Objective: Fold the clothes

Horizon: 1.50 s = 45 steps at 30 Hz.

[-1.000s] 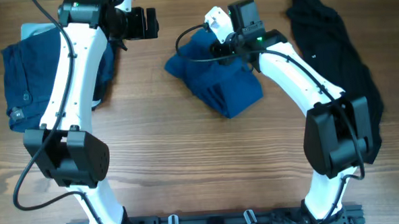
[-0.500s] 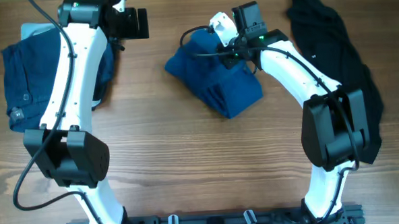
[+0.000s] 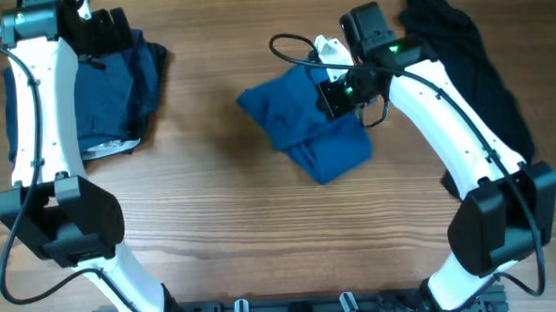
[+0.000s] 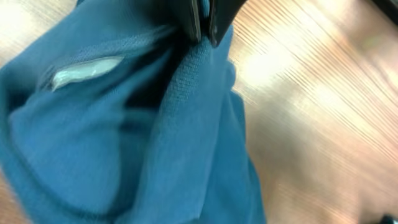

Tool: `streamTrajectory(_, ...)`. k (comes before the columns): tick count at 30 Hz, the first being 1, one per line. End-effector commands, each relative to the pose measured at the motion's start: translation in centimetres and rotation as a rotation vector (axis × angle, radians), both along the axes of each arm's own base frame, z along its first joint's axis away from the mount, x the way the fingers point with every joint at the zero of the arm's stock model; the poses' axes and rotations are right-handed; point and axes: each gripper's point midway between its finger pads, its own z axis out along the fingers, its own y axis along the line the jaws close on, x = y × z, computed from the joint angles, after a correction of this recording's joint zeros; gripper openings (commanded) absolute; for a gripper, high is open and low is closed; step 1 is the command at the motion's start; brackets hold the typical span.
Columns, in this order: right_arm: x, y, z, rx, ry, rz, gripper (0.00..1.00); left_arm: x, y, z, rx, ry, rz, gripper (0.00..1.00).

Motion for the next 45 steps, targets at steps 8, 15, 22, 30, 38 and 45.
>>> streamTrajectory(8, -10.4, 0.2, -5.8, -0.073, 0.385, -0.002, 0.05, 0.4, -0.3, -0.4, -0.03, -0.003, 0.003, 1.0)
streamTrajectory(15, -10.2, 0.2, -5.8, -0.069, 0.409, -0.125, 0.66, 0.5, -0.7, -0.4, -0.048, -0.005, -0.01, 1.0)
streamTrajectory(22, -4.9, -2.3, -2.6, -0.054, 0.209, -0.547, 0.71, 0.5, -0.7, -0.4, -0.048, -0.006, -0.01, 1.0)
streamTrajectory(30, -11.8, -3.8, -8.8, -0.144, 0.45, -0.528, 0.04, 0.7, -0.7, -0.3, -0.047, -0.013, -0.01, 1.0)
streamTrajectory(38, -5.7, -8.2, -13.7, -0.163, 0.198, -0.831, 0.04, 0.7, -0.7, -0.3, -0.048, -0.013, -0.01, 1.0)
streamTrajectory(45, 2.2, -11.8, -16.9, -0.092, -0.029, -0.779, 0.04, 0.7, -0.7, -0.3, -0.047, -0.013, -0.01, 1.0)
